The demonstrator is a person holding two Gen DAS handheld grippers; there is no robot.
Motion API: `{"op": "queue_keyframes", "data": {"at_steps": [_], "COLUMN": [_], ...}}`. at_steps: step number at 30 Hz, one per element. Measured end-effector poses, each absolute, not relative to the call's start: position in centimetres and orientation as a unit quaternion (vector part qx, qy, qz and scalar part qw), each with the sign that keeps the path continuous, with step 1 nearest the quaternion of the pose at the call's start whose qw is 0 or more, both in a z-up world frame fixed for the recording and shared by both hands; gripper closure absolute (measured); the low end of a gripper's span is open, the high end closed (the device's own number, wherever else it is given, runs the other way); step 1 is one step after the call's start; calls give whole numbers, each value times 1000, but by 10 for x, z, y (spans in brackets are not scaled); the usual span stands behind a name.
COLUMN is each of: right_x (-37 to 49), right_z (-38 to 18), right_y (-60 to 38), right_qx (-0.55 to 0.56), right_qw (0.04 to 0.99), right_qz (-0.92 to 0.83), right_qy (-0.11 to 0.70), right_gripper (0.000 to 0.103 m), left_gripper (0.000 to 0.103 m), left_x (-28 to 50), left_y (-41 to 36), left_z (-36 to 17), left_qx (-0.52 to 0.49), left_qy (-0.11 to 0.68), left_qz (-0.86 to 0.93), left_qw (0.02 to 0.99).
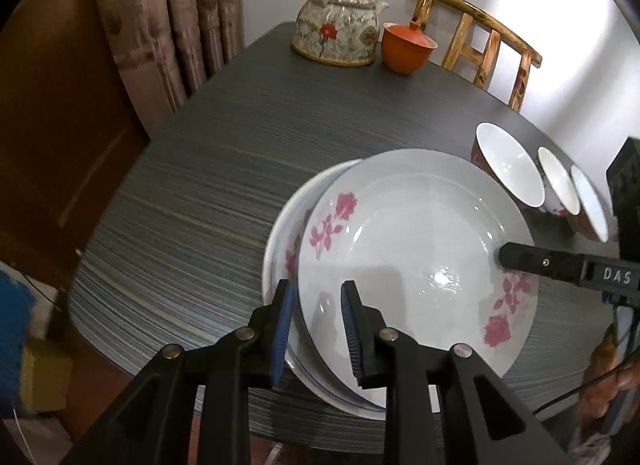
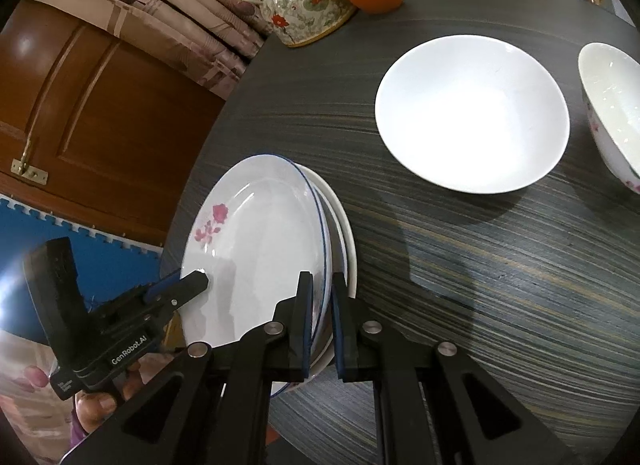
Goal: Organize plates and bowls
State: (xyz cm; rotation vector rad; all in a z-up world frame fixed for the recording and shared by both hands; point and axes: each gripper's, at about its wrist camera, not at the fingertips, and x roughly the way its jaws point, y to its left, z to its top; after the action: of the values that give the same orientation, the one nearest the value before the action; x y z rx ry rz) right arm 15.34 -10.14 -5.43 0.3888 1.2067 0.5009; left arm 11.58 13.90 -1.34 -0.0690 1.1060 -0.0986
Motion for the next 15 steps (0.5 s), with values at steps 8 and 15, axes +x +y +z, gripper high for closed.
{"op": "queue_keyframes", "data": {"at_steps": [8,15], "right_x": [155,148], "right_z": [-55,-56], "right_y": [-106,-85], "right_qx": [181,143], "right_qw": [777,783], "right_qz": [231,227], "right_qy": [557,562], "right_gripper": [94,93], "left_gripper": [68,65], "left_x": [114,108], "left_y": [154,163], "left_z": [2,9], "left_qx": [-52,-90], "left_qy": [499,488], "left_qz": [-24,-28], "left_qw": [864,868]}}
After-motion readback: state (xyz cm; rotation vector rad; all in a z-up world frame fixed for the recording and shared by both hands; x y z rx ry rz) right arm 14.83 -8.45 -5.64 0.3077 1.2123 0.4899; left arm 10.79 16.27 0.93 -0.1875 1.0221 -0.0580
